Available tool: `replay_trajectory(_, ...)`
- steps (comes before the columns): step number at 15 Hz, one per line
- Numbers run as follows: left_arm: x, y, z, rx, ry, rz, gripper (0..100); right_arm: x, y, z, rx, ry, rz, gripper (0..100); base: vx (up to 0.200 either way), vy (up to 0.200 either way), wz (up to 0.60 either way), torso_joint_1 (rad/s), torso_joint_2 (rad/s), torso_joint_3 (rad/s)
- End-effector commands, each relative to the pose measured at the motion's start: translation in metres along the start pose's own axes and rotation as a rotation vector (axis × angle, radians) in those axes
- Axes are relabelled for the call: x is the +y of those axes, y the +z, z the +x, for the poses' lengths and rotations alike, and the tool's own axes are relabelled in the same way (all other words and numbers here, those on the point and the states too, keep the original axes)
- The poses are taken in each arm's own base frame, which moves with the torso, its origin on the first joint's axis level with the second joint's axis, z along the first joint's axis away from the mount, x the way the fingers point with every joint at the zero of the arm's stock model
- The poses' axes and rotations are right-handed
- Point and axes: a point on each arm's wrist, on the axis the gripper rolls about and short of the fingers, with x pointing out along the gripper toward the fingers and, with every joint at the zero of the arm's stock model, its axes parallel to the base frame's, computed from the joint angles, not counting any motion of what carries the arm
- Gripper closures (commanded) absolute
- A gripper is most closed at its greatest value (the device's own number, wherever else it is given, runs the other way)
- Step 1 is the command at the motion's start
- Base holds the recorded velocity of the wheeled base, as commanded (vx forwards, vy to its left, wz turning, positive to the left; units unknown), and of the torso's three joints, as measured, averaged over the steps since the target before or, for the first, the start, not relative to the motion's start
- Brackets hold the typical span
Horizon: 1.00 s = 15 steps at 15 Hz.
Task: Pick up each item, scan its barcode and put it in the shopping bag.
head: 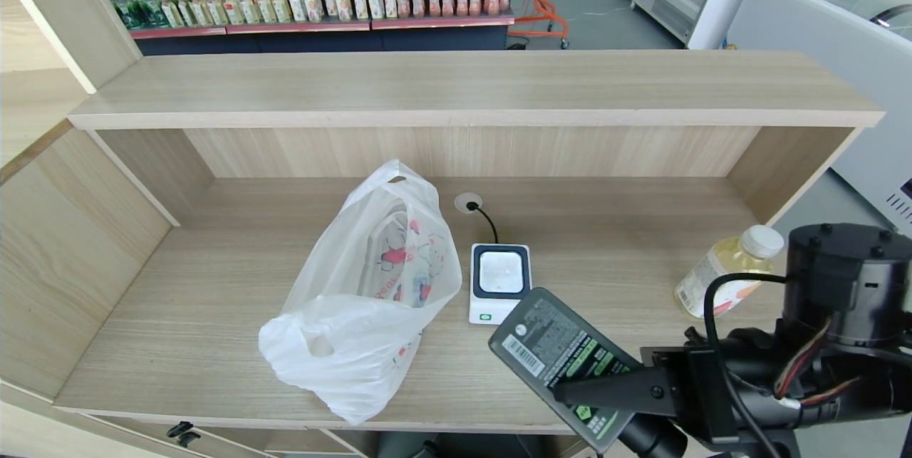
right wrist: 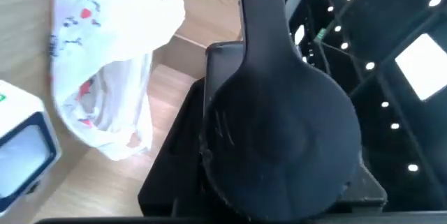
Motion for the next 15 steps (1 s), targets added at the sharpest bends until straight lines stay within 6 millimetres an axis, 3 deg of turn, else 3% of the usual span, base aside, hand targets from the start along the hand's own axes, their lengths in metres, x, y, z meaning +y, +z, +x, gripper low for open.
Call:
replay_trajectory(1, 0.0000, 0.0000, 0.0000, 0.000, 0.001, 0.000, 0, 0.0076, 0.0004, 0.0231, -0.036, -0.047, -0.018, 100, 0.000, 0.000, 0.00, 0.000, 0.00, 0.000)
replay_trajectory(15, 0.0000, 0.0000, 0.0000, 0.000, 0.001, 0.000, 0, 0.0139, -0.0005, 0.0290, -0.062, -0.109, -0.024, 100, 0.000, 0.000, 0.00, 0.000, 0.00, 0.000)
